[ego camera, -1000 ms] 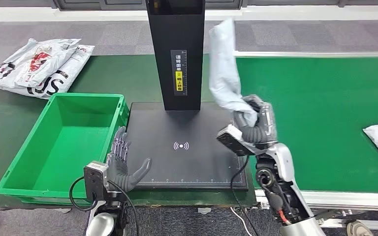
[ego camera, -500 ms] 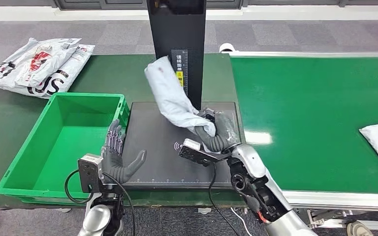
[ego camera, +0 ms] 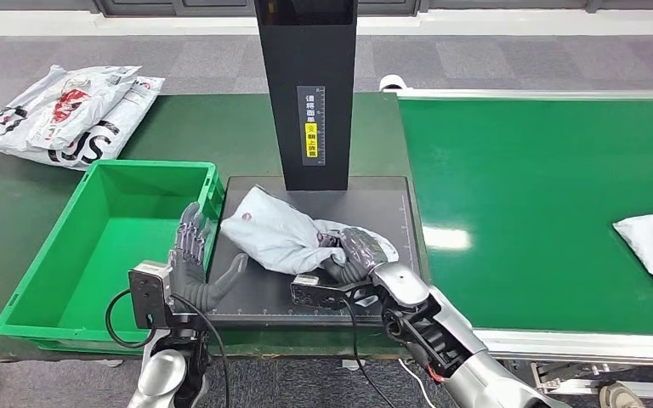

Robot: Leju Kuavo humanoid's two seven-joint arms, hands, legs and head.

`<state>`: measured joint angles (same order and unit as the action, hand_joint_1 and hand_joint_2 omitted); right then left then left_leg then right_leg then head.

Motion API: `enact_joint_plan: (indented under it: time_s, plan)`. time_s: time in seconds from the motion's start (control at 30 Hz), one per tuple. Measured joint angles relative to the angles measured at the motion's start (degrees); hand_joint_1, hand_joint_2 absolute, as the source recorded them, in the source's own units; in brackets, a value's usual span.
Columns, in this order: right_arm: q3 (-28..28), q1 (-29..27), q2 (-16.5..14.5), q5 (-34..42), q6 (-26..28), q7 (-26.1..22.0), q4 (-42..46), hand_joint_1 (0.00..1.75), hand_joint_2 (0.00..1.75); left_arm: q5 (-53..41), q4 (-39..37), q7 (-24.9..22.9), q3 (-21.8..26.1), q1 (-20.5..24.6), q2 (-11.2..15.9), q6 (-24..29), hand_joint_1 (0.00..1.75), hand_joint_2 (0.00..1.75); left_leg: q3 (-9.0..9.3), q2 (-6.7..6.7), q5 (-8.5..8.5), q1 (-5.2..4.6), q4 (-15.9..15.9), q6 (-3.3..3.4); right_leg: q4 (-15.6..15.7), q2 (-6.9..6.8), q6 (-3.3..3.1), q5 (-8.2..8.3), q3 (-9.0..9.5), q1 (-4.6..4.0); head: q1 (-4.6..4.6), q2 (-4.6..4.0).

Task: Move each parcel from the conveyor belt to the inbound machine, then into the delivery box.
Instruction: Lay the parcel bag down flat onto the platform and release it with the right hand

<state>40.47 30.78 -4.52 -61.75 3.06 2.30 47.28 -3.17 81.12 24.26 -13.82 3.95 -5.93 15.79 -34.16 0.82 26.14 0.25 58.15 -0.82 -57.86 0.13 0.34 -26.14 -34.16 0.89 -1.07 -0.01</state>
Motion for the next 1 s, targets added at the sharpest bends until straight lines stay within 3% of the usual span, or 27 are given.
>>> enact_joint_plan:
  time_s: [0.13,0.27,0.4,0.57,0.77,1.0]
  plan:
    - [2.7,1.4,0.1,-2.5,-2.6,1.7,-3.3,1.75,1.75,0.0,0.0,-0.1,0.1,0.0,0.2,0.3,0.0,1.75,0.02,-0.01,0.0,0.0,0.0,0.0,0.0,0.01,0.0,0.0,0.0,0.0,0.0,0.0]
    - [4.2,2.5,0.6,-3.2,-4.0,2.9,-5.3,0.02,1.75,0.0,0.2,-0.3,0.1,0.0,0.4,0.6,0.0,1.75,0.05,-0.01,0.0,0.0,0.0,0.0,0.0,0.01,0.0,0.0,0.02,0.0,0.0,0.01]
    - [4.4,2.6,1.2,-2.2,-1.5,5.2,-5.9,0.0,1.75,-0.3,1.0,-0.7,0.4,-0.3,0.4,0.7,0.0,1.75,0.07,-0.01,0.0,0.0,0.0,0.0,0.0,0.01,0.0,0.0,0.04,0.01,0.0,0.01]
    - [2.2,0.0,2.6,1.6,6.3,6.3,-1.9,0.0,1.75,-1.3,2.7,-1.3,1.3,-1.6,0.4,0.7,0.0,1.75,0.09,-0.02,0.0,-0.01,0.0,0.0,0.0,0.02,0.0,0.01,0.05,0.02,0.0,0.0]
    - [-4.9,-5.8,4.0,5.8,16.5,2.1,10.2,0.0,1.75,-2.1,4.6,-1.5,2.1,-3.3,0.3,0.7,0.0,1.75,0.05,-0.07,0.04,-0.02,0.0,0.0,0.0,0.08,0.0,-0.01,-0.02,0.01,0.0,0.0]
    - [-9.3,-8.8,4.8,6.8,18.7,0.4,18.1,0.0,1.75,-2.2,5.4,-1.5,2.8,-3.9,0.0,0.7,0.0,1.75,0.04,-0.12,0.06,-0.01,0.0,-0.03,0.0,0.11,-0.02,-0.02,-0.05,0.0,0.0,0.0]
